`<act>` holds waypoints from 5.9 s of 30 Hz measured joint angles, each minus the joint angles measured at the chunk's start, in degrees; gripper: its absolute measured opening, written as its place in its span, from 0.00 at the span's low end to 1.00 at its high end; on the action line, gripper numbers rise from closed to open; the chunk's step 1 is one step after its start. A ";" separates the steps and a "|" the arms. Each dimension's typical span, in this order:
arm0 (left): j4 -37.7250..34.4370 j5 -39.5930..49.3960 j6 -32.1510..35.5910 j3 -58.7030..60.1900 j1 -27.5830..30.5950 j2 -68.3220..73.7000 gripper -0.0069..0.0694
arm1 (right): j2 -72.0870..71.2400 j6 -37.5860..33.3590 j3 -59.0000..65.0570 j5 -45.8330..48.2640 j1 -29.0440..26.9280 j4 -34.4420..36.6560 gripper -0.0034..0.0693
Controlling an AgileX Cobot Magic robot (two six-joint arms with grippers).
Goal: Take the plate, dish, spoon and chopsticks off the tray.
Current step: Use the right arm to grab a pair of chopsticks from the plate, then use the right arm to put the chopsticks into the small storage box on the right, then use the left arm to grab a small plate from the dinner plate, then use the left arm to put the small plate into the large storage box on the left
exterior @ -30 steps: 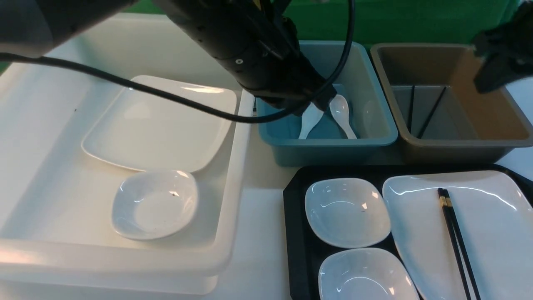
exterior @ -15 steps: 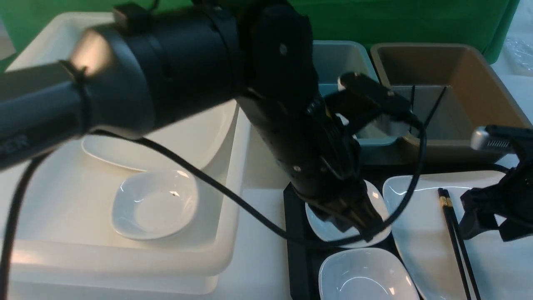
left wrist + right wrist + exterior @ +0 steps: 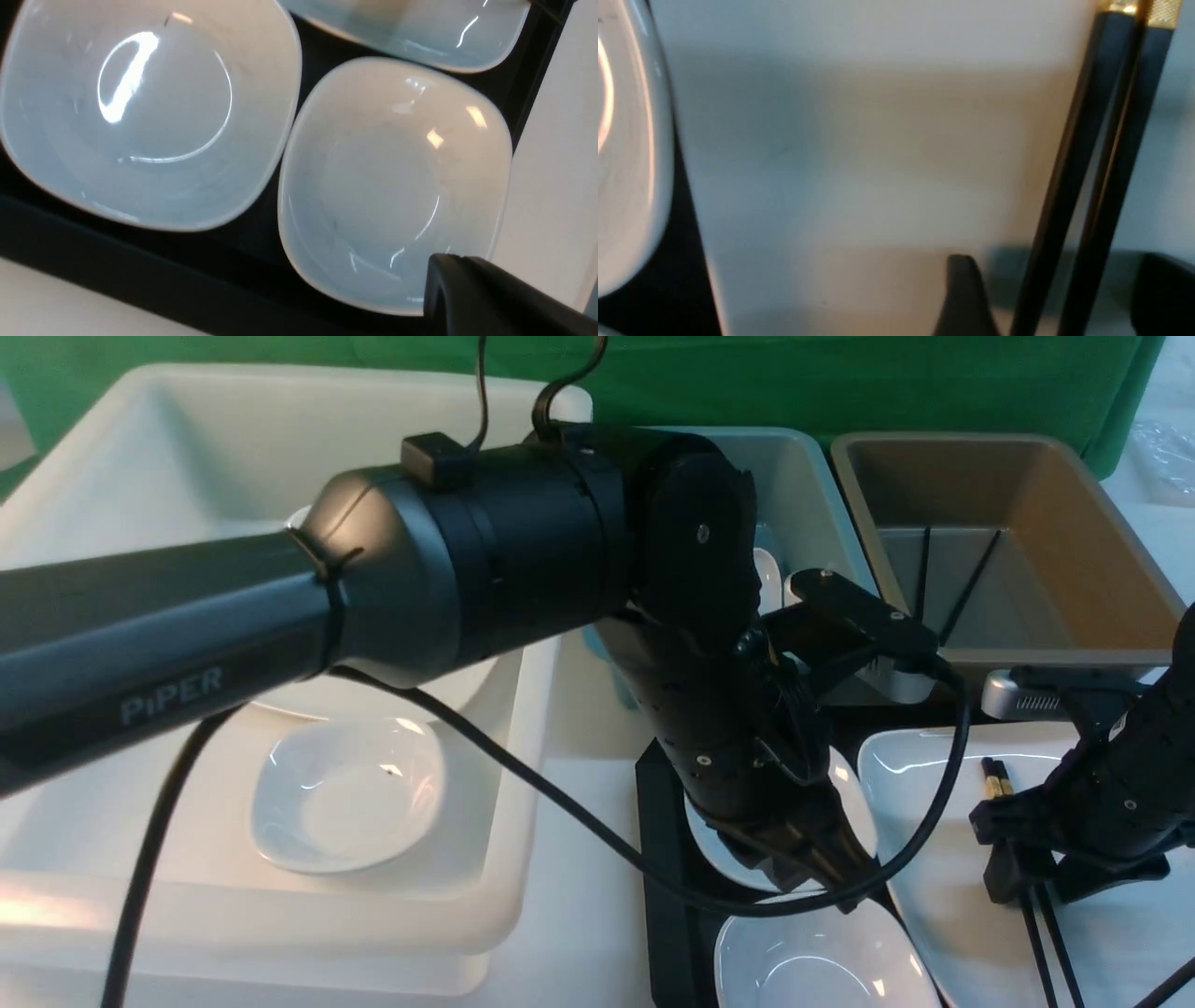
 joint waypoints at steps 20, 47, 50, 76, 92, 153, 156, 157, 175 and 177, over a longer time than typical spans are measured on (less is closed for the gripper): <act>-1.21 -20.77 2.08 -1.68 0.11 -1.93 0.09 | -10.85 -1.34 -13.31 3.05 -0.35 1.16 0.24; 8.17 -27.67 -7.94 -6.94 0.50 -4.60 0.09 | 22.86 3.47 -54.08 -9.45 -5.32 1.26 0.36; 11.09 -32.30 -12.56 -6.94 0.56 -4.60 0.09 | 22.73 3.47 -54.08 -8.22 -5.32 1.20 0.53; 7.69 11.35 -16.60 -8.10 -0.08 5.29 0.11 | -35.23 -16.20 -19.42 29.21 -5.32 14.71 0.09; 11.50 7.41 -16.46 -8.10 -1.98 15.61 0.73 | -53.51 -19.11 0.87 25.84 -5.32 18.11 0.08; -11.92 -5.82 -17.13 18.89 46.69 -34.23 0.13 | -34.70 -36.83 -27.15 25.55 10.39 39.84 0.08; -15.92 -8.88 -14.84 27.40 52.52 -35.69 0.13 | -31.73 -34.84 -27.41 22.06 17.93 34.21 0.08; -17.43 -10.00 -13.95 31.20 54.96 -35.80 0.13 | -29.94 -33.63 -27.41 20.39 22.81 31.07 0.08; -23.03 -19.42 -11.78 42.66 58.33 -25.15 0.16 | -15.28 -26.75 -27.41 -1.65 37.80 22.64 0.08; -22.96 -19.97 -11.78 42.66 56.75 -23.63 0.21 | -14.27 -26.75 -27.41 -1.92 37.80 22.62 0.09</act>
